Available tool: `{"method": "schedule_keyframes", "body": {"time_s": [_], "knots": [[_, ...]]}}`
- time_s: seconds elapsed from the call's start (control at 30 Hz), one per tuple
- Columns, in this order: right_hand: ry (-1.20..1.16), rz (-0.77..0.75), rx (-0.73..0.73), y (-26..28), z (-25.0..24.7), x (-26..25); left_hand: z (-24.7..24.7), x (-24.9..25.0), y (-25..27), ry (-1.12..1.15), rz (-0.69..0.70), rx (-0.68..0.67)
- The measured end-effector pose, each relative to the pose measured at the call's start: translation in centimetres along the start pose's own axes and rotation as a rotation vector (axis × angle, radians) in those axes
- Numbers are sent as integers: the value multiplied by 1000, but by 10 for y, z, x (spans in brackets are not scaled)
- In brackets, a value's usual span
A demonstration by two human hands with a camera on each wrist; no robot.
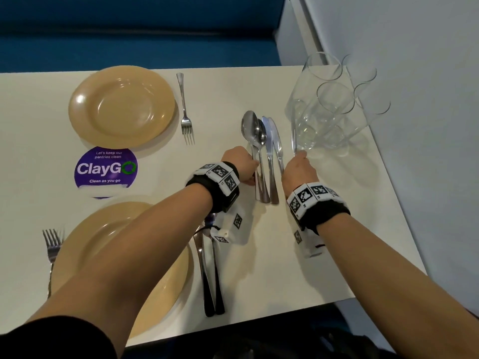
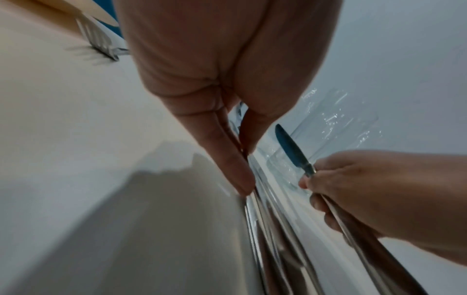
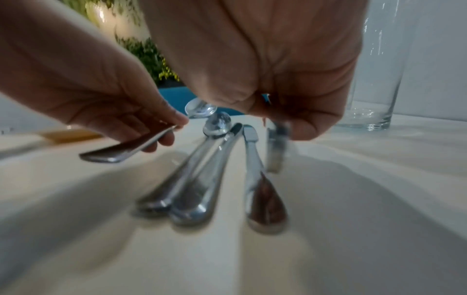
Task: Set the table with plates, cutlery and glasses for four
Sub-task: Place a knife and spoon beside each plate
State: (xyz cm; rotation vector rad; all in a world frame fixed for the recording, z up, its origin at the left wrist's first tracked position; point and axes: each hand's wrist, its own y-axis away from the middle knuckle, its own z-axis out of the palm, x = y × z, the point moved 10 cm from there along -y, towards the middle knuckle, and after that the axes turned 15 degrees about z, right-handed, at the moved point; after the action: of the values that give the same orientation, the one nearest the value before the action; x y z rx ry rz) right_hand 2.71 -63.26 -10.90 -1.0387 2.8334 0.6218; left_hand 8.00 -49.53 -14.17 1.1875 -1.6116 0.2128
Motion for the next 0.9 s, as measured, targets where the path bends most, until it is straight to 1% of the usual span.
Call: {"method": "schedule_keyframes", "body": {"time_s": [0.1, 0.2, 0.27, 0.33, 0.43, 0.6, 0.73, 0.9], "knots": [[-162, -63, -108, 14, -5, -32, -25, 2, 16, 85, 27, 61], [-280, -162, -240, 40, 7, -77, -59, -4, 39, 88, 61, 135], [-356, -205, -319, 62, 19, -109, -87, -15, 58, 92, 85, 177], [-425, -214, -370, 85, 28, -140, -118, -33, 79, 127, 90, 211], [-475, -219, -436, 125, 50, -187, -176, -73, 116, 148, 68, 292], [-485, -249, -463, 209, 102, -268, -274, -152, 192, 142, 47, 368], [-485, -204, -636, 295, 163, -317, -336, -219, 258, 187, -6, 436], [-310, -216, -764, 377, 229, -354, -390, -276, 315, 191, -63, 517]]}}
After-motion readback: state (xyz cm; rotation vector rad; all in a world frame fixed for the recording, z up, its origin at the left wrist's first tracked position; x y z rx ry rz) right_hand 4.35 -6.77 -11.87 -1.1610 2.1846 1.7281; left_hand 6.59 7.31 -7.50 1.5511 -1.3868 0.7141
